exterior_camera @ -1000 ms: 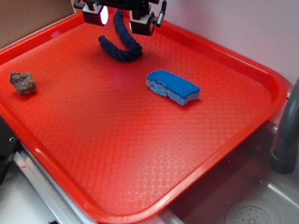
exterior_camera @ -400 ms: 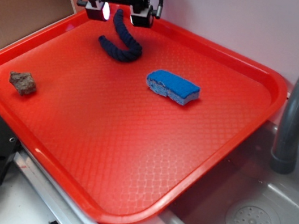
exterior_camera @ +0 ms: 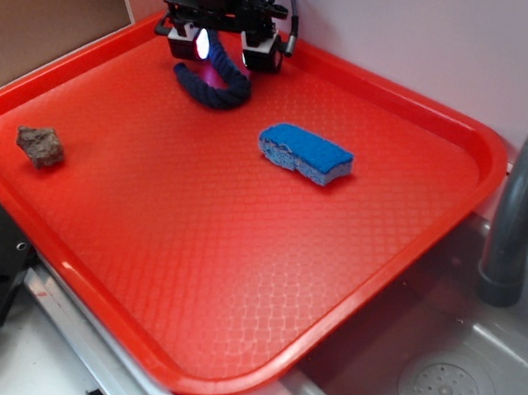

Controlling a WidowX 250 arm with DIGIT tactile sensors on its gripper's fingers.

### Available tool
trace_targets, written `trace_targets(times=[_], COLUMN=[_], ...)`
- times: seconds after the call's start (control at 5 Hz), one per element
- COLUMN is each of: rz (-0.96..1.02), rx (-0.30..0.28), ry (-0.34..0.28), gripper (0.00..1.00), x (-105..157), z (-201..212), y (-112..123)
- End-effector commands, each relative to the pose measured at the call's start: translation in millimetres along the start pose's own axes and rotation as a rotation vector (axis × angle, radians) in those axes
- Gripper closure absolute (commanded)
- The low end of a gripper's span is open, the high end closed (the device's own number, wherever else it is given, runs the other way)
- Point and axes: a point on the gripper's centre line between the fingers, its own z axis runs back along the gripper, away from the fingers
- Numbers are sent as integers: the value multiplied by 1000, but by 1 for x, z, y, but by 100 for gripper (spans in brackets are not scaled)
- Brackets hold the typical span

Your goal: Grab the blue rope.

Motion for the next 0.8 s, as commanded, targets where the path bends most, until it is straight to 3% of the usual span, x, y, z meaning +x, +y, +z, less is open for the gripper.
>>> trace_targets(times=[0.0, 0.2, 0.6], rz=[-38, -229, -449], rx=[-57, -73, 58], ry=[-31, -20, 110], gripper=[100, 100, 100], x=[3, -14, -46], z=[8, 27, 87], y=[11, 13, 5])
